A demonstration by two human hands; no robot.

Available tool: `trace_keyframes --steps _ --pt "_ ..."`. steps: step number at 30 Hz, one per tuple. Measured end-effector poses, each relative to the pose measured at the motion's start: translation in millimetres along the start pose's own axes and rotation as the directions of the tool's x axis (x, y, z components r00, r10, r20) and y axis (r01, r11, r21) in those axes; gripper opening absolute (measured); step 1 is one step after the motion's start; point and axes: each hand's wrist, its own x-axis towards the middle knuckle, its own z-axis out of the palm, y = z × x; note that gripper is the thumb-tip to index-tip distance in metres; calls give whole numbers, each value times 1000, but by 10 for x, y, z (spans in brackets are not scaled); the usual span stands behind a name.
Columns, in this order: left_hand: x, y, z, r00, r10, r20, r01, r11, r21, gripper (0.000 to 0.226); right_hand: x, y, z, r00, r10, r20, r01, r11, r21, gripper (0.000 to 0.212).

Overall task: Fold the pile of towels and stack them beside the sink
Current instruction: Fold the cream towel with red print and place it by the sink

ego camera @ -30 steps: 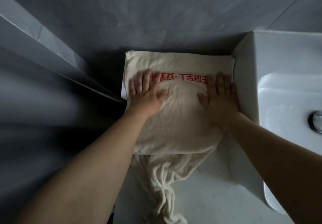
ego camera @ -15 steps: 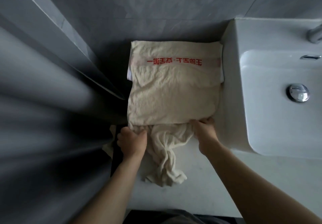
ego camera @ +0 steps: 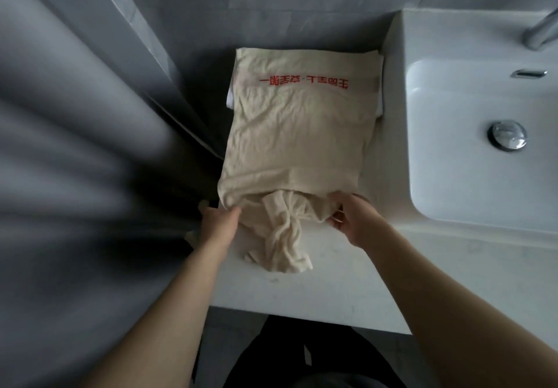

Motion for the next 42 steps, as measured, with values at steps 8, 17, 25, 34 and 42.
trace_keyframes --steps 8,17,25,34,42 --pt "-462 -185 226 957 128 259 -70 973 -222 20 -159 287 93 981 -131 141 149 981 -121 7" --pt "-434 -386 -276 955 64 290 59 916 -397 19 -315 347 10 973 -201 116 204 979 -14 37" --pt "-330 -753 -520 860 263 438 -203 963 -180 17 -633 511 -323 978 147 146 -33 804 -594 37" --pt "-542 -751 -664 891 275 361 -180 945 -273 20 -993 529 -571 901 -261 347 374 872 -316 49" --pt "-547 -751 -823 846 500 183 -526 839 140 20 -1216 448 -733 980 -90 179 192 671 -717 42"
